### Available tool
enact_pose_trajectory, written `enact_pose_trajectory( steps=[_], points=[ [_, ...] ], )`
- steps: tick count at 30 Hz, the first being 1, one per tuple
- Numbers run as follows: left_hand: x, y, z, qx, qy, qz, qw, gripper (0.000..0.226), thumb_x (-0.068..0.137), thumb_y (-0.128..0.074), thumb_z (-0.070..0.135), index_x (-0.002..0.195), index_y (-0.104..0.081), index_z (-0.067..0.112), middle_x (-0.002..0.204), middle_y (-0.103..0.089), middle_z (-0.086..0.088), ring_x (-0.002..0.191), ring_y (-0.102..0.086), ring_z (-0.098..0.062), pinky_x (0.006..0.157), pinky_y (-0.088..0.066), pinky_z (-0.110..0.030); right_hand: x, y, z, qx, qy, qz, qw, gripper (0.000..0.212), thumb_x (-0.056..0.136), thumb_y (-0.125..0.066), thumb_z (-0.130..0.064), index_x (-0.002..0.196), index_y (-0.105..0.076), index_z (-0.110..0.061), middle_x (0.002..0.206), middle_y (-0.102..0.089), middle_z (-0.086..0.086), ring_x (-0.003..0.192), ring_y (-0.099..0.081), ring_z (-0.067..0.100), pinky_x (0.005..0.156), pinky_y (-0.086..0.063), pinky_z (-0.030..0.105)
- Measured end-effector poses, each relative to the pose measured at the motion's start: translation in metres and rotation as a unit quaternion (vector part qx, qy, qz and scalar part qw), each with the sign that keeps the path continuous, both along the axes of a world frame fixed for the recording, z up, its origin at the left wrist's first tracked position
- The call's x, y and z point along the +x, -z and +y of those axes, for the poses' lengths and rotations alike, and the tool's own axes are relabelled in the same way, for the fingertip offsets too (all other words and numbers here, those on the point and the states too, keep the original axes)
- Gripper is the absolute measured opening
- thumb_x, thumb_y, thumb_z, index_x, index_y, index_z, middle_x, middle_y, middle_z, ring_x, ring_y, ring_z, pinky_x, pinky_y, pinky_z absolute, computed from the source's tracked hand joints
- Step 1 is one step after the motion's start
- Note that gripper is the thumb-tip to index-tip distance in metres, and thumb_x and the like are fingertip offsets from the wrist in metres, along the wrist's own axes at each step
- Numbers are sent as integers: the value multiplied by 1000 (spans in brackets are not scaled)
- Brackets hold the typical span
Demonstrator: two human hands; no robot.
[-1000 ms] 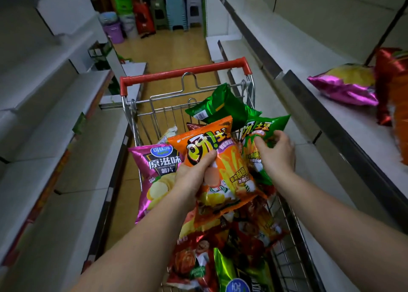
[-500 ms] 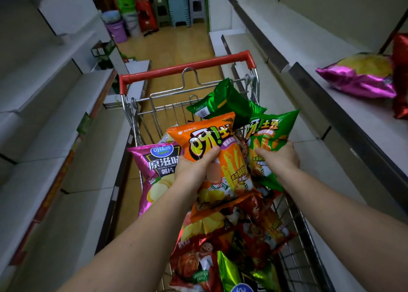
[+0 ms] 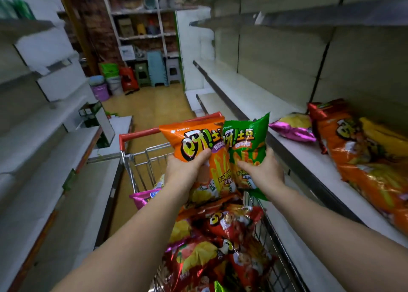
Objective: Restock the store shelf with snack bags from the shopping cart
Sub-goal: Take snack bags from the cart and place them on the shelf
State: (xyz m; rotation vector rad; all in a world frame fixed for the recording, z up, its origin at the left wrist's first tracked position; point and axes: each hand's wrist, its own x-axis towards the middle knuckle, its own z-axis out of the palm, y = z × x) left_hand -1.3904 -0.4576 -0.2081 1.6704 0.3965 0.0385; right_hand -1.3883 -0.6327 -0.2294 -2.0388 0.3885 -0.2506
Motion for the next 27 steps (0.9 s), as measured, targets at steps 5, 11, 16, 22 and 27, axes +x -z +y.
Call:
enact_pose_trajectory(
  steps=[5, 11, 16, 22, 27],
  points=[
    [-13, -53, 19, 18, 47, -83, 995, 116, 28, -77, 76, 126, -49, 21, 117, -63, -3, 107, -61, -32, 91, -50, -54, -39, -60, 15, -24, 45, -80, 995, 75, 71, -77, -37, 133, -38, -19, 123, -59, 4, 110, -57, 24, 92, -45, 38],
    [-43, -103, 50, 12, 130, -144, 981, 94, 54, -83, 55, 129, -44, 14, 125, -59, -6, 114, -57, -32, 98, -46, -53, -110, -115, 45, -39, 127, -157, 979, 76, 75, -75, -31, 138, -35, -18, 127, -55, 4, 113, -53, 22, 89, -39, 31],
    [-67, -141, 40, -4, 206, -182, 962, 90, 57, -79, 60, 130, -47, 18, 123, -60, -4, 112, -58, -32, 97, -45, -55, -174, -161, 49, -74, 206, -188, 957, 81, 74, -76, -34, 140, -32, -20, 130, -54, 4, 117, -52, 24, 96, -41, 36],
    [-114, -185, -5, -28, 319, -212, 924, 106, 31, -76, 73, 120, -51, 22, 109, -67, -2, 99, -65, -30, 90, -51, -52, -270, -207, 26, -124, 286, -212, 926, 76, 74, -76, -35, 138, -36, -21, 126, -57, 2, 113, -54, 20, 87, -37, 26],
    [-166, -207, -53, -31, 407, -238, 881, 103, 29, -71, 76, 116, -60, 23, 105, -69, 1, 95, -66, -24, 87, -53, -49, -353, -236, 3, -123, 355, -219, 900, 77, 72, -77, -36, 137, -39, -20, 123, -59, 1, 111, -56, 20, 93, -42, 32]
  ],
)
